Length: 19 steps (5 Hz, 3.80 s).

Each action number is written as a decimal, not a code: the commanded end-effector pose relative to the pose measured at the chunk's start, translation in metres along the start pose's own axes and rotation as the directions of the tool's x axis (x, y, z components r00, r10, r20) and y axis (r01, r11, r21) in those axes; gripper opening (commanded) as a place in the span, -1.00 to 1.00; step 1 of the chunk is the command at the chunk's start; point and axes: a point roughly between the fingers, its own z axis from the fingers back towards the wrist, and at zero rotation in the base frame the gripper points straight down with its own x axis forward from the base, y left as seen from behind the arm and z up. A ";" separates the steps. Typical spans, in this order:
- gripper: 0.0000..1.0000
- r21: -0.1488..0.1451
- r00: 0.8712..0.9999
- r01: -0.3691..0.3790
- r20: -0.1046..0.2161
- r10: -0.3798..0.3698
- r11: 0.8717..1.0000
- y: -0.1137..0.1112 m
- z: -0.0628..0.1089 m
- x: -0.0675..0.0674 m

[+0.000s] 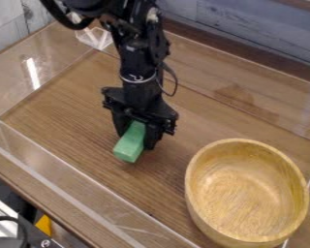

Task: Remove the green block from inside the brown bowl and put it on the table

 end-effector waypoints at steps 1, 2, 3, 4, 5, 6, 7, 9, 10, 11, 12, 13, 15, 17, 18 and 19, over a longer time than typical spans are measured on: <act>-1.00 -0.008 0.993 0.102 0.064 -0.101 0.995 0.002 0.029 0.010; -1.00 -0.024 0.991 0.094 0.101 -0.091 0.995 0.010 0.040 0.015; -1.00 -0.022 0.991 0.085 0.103 -0.082 0.996 0.022 0.032 0.013; -1.00 -0.021 0.993 0.060 0.100 -0.057 0.998 0.028 0.033 0.018; -1.00 -0.025 0.995 0.058 0.087 -0.056 0.998 0.018 0.025 0.019; -1.00 -0.032 0.995 0.064 0.076 -0.061 0.997 0.008 0.019 0.020; -1.00 -0.038 0.993 0.098 0.067 -0.095 0.994 0.004 0.028 0.013; -1.00 -0.050 0.989 0.143 0.050 -0.141 0.988 -0.004 0.033 0.009; 1.00 -0.054 0.988 0.148 0.042 -0.145 0.988 -0.006 0.030 0.012; 1.00 -0.056 0.996 0.084 0.034 -0.082 0.995 -0.007 0.037 0.005; 1.00 -0.059 0.999 0.032 0.045 -0.030 0.998 -0.004 0.050 0.003; 1.00 -0.060 0.997 0.062 0.055 -0.059 0.996 0.004 0.057 0.014; 1.00 -0.064 0.993 0.109 0.052 -0.105 0.992 0.011 0.063 0.019; 1.00 -0.068 0.994 0.101 0.049 -0.098 0.993 0.006 0.057 0.015; 1.00 -0.069 0.994 0.100 0.047 -0.097 0.993 0.004 0.049 0.013; 1.00 -0.071 0.993 0.111 0.044 -0.108 0.991 0.001 0.052 0.010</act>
